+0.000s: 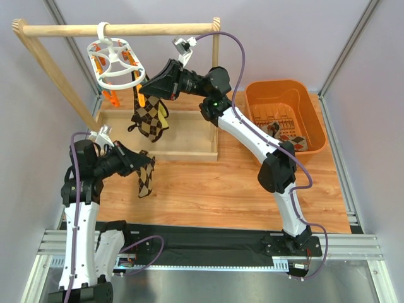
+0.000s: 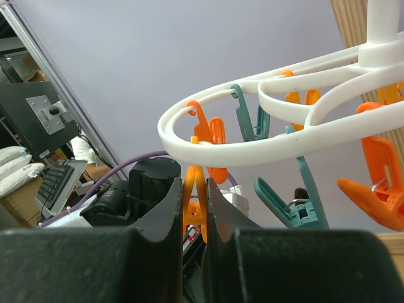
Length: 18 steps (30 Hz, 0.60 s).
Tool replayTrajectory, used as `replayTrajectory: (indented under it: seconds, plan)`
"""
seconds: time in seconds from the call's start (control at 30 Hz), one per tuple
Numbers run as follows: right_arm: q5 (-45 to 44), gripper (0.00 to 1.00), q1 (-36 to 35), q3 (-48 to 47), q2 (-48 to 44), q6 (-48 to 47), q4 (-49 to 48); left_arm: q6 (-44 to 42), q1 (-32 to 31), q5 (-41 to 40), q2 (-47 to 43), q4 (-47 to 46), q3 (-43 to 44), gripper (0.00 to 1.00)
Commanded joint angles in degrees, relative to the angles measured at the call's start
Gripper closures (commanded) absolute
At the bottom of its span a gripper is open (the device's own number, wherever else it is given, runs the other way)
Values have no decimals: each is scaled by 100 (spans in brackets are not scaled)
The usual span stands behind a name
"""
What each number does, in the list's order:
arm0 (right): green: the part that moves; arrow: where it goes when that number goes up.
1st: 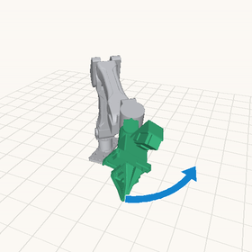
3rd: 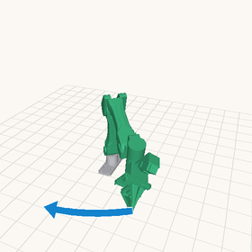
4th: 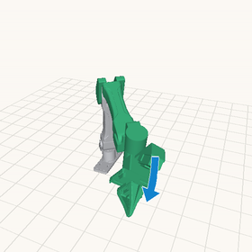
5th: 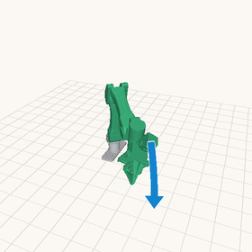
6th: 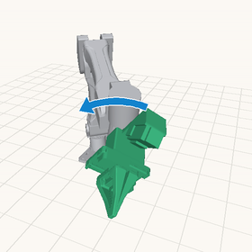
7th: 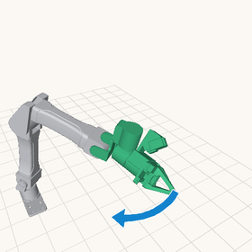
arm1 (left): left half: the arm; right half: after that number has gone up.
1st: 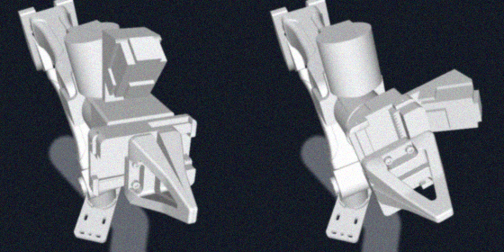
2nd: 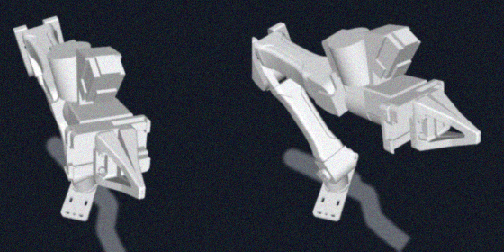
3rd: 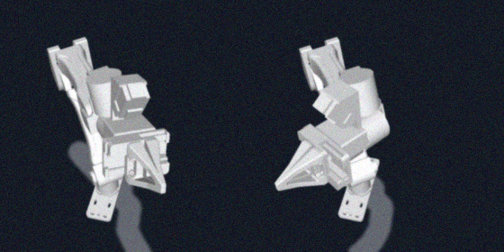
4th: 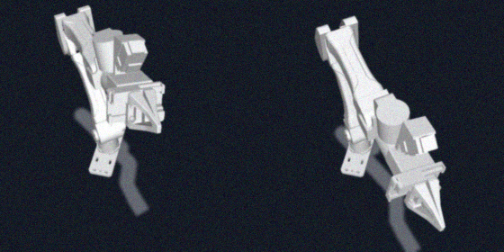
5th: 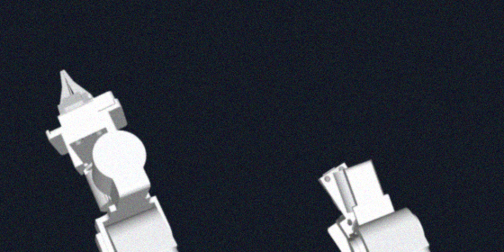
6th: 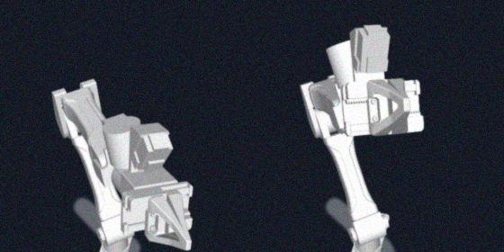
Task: Remove the socks clipped to the hanger
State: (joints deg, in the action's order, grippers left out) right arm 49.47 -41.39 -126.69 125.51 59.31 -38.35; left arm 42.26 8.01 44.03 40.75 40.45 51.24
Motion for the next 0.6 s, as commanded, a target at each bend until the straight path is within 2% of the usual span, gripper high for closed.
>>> replayTrajectory:
  seconds: [0.0, 0.03, 0.07, 0.17, 0.33, 0.37, 0.57]
  plan:
    - [80, 88, -36, -58, 8, 107, 56, 124, 43, 70, -67, -502, -70, 100]
    - [80, 84, -27, 12, -9, 133, 56, 133, 43, 131, -59, -590, -79, 100]
    - [63, 73, -19, 196, -70, 177, 38, 142, 43, 202, -59, -660, -62, 100]
    - [62, 52, 25, 636, -351, 178, -102, 107, 43, 202, -67, -635, 52, 100]
    - [273, 36, 52, 1646, -887, -340, 125, 107, 43, 229, -50, -573, 184, 100]
    - [299, 28, 52, 1804, -984, -428, 152, 81, 43, 237, -41, -538, 219, 100]
    - [738, 19, 61, 3368, -1959, -1386, 670, -139, 34, 492, 108, -476, 562, 100]
